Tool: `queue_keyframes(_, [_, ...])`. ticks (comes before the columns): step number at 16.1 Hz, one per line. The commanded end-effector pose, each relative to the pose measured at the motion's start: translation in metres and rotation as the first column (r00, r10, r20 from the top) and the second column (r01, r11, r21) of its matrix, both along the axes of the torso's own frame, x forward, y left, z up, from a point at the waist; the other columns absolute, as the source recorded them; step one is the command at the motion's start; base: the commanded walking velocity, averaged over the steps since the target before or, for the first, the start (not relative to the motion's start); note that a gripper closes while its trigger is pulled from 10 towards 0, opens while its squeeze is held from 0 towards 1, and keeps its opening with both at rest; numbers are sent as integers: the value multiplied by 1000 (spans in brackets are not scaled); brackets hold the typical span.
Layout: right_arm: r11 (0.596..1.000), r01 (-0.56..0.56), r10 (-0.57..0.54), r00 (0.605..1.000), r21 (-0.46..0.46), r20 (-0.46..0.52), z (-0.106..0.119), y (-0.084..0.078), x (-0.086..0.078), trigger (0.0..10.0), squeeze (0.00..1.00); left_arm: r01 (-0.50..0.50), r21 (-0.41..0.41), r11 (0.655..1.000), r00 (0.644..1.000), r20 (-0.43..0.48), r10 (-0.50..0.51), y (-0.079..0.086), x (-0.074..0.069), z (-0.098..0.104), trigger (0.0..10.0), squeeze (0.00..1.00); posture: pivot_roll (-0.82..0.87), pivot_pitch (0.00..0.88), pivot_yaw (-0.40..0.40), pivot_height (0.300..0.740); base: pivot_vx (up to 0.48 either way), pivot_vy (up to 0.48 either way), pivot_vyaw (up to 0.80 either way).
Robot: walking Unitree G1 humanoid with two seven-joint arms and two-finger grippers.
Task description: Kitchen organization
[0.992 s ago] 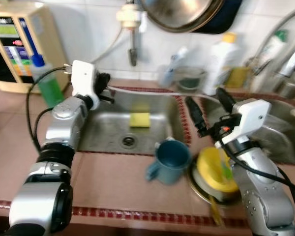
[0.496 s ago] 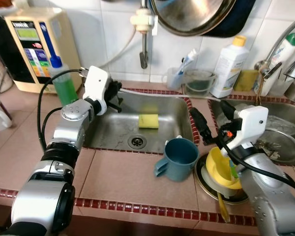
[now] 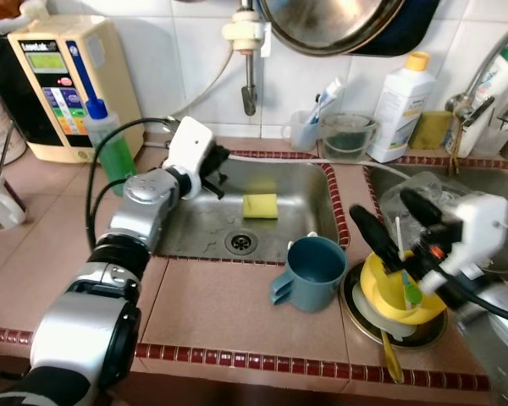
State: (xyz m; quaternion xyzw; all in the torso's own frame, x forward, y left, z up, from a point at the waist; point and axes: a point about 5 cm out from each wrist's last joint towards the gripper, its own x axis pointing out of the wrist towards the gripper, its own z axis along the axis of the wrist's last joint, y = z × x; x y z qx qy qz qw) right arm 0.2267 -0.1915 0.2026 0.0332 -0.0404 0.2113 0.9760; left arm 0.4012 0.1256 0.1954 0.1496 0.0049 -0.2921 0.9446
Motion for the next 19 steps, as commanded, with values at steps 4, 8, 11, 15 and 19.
queue_keyframes(4, [994,-85,87,996,69,-18,4,0,-13,10000,0,36,120,992,999,-20,-34,-6,0,-10,10000,0,-215,0,102,740,0,0,0])
queue_keyframes(8, [988,-99,103,994,118,-24,4,3,-18,10000,0,30,141,990,999,-45,-24,-4,0,-14,10000,0,-222,0,110,740,0,0,0])
queue_keyframes(11, [983,-114,123,991,144,-52,6,2,-24,10000,0,64,187,980,996,-78,-50,-6,-2,-24,10000,0,-225,0,118,740,0,0,0])
queue_keyframes(15, [980,-115,127,990,165,-67,5,1,-29,10000,0,80,246,966,991,-123,-51,-8,-7,-41,10000,0,-234,0,125,740,0,0,0])
queue_keyframes(19, [974,-103,123,988,203,-89,3,1,-33,10000,0,58,271,961,990,-138,-21,-4,-8,-46,10000,0,-239,0,134,740,0,0,0])
